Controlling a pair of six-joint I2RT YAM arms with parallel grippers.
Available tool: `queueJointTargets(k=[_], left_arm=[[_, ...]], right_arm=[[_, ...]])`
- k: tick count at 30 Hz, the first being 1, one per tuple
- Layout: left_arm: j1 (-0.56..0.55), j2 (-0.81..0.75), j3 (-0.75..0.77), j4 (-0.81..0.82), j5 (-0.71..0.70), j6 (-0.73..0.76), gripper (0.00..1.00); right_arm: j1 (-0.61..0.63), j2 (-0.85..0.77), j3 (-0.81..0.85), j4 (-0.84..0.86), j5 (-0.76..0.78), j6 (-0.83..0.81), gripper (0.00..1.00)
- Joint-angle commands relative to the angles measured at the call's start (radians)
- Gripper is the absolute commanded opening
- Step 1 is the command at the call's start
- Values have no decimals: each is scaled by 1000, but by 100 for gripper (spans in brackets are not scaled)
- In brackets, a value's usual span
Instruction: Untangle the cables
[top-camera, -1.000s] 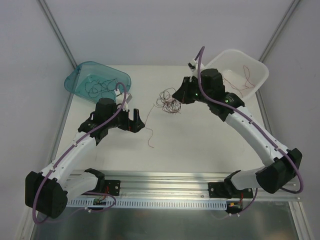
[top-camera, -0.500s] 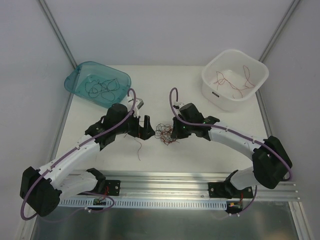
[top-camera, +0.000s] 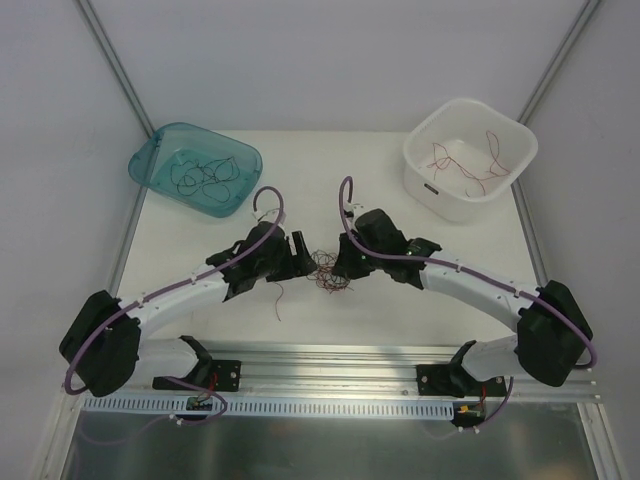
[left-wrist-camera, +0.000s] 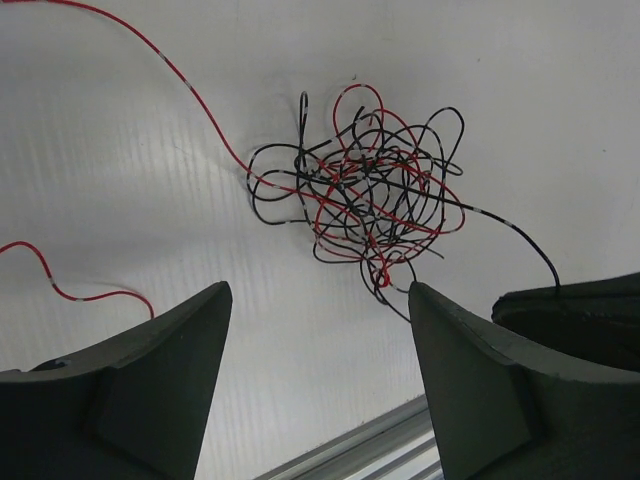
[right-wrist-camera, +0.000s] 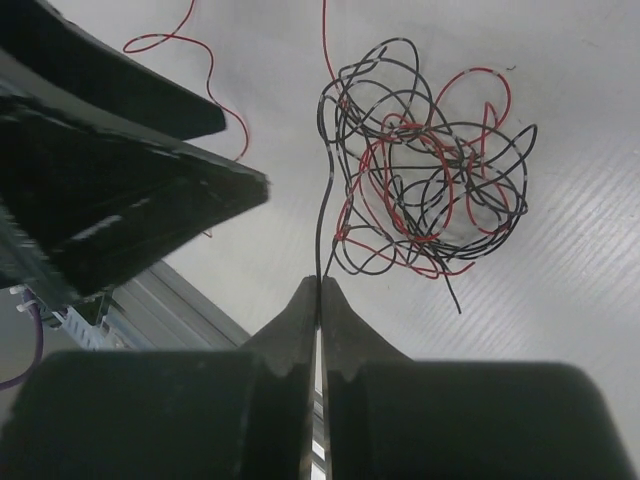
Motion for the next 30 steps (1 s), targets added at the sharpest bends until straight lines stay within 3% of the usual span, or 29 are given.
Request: queueJointTargets(k=[1, 12, 16, 22, 30], left_arm=[[-39, 77, 52, 96, -68, -89, 71], [-68, 297, 72, 148, -154, -181, 59], [-66, 298, 35, 145, -212, -189, 47], [-53, 288, 39, 117, -252, -166, 17], [-8, 300, 52, 79, -272, -138, 0]], right_arm=[[14, -44, -3, 63, 10, 31, 0], [51, -122, -3, 31, 34, 25, 1], [52, -244, -6, -53, 125, -8, 1], [52, -487, 40, -227, 327, -61, 1], [51, -724, 157, -431, 547, -133, 1]])
